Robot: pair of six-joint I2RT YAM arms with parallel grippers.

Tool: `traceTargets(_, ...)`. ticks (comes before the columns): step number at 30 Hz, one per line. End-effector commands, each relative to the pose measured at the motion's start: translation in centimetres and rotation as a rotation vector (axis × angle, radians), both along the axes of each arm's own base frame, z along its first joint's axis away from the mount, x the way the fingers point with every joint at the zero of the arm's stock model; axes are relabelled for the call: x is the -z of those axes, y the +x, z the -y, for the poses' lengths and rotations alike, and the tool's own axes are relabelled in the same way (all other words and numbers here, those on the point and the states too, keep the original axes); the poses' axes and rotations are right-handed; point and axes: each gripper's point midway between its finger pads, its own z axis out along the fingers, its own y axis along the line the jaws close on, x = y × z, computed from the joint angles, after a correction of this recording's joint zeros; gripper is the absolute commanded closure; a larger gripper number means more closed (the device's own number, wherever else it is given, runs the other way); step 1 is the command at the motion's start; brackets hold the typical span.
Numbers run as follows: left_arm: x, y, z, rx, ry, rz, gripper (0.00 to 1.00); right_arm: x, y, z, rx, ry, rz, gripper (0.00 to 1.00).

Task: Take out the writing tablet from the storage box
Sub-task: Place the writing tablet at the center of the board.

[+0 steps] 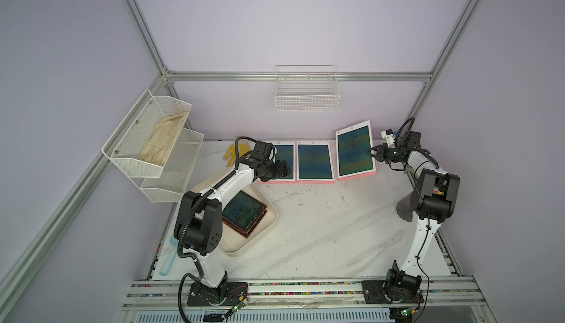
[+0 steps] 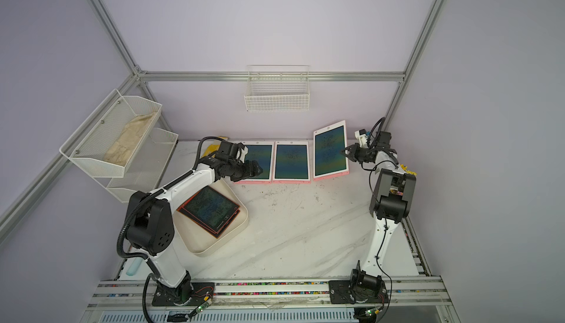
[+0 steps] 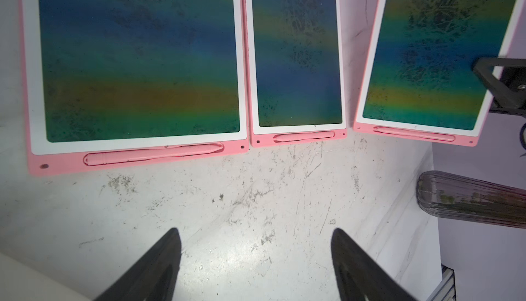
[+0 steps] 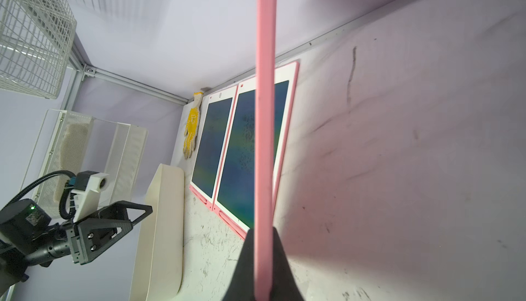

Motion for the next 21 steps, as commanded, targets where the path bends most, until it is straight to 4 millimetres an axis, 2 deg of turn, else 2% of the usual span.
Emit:
traceTargets(1,-2.9,1.2,1.1,0.037,-0.035,0.083,0.18,-0.3,0.3,-0.2,-0.041,0.013,0.04,1.0)
traceTargets(6,-2.2,1.0,1.0,0.032,-0.031,0.068,0.19,2.4,0.4,0.4,-0.013,-0.017,-0.028,1.0)
traceTargets(21,-1.1,1.6,1.5,0.051,-0.027,0.045,0.19,6.9,2.0,2.5,0.057,-0.125,-0.134,1.0)
